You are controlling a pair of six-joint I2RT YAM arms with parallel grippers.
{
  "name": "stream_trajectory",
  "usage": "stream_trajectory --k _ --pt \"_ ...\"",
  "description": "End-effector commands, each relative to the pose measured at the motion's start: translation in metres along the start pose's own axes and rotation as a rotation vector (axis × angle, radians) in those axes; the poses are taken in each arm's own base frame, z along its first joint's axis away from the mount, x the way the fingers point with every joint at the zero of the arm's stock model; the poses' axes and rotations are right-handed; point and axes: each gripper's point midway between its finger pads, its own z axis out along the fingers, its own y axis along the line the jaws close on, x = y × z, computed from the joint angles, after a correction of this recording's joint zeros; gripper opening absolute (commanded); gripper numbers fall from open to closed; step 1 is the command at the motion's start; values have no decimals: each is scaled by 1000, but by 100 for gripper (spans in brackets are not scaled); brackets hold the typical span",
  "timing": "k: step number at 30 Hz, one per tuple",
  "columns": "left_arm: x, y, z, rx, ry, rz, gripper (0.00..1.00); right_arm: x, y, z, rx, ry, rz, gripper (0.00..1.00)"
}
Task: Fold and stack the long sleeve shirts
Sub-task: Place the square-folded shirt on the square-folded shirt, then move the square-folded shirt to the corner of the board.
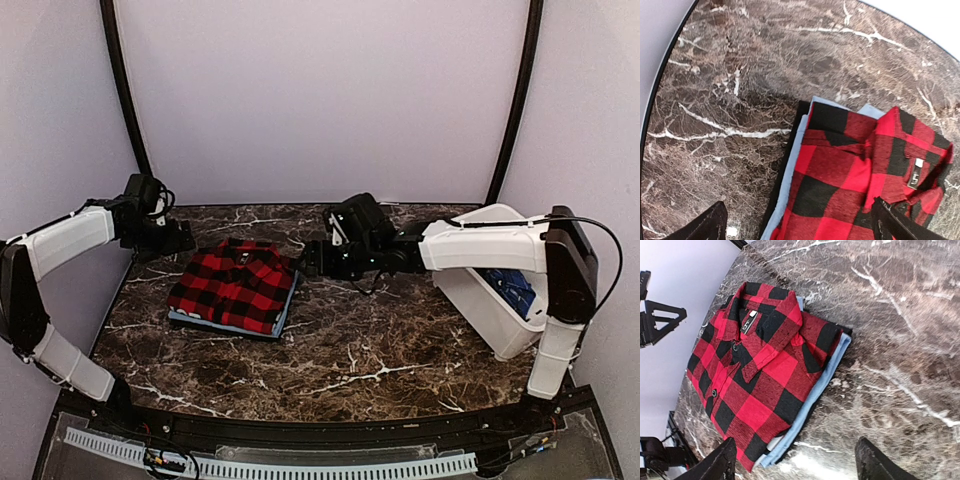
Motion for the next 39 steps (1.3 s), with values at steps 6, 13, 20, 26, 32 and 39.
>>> stream_trajectory --k 6,13,20,26,32,39 --pt "24 -69 -47 170 -12 47 99 -33 -8 -55 98 -143 -91 98" --pt "89 -128 -58 274 81 46 99 -47 -15 -97 131 -231 -96 99" --pt "170 -148 -55 277 176 -37 99 -57 -22 -141 152 -323 -103 99" --pt "214 -167 -54 238 193 -164 99 -55 -27 -167 153 -362 -112 99" --pt "243 -185 -38 47 225 -277 99 -50 -38 -202 178 -404 -94 99" --pt "275 -207 -4 -134 261 -351 99 -49 -42 -246 155 -473 -105 99"
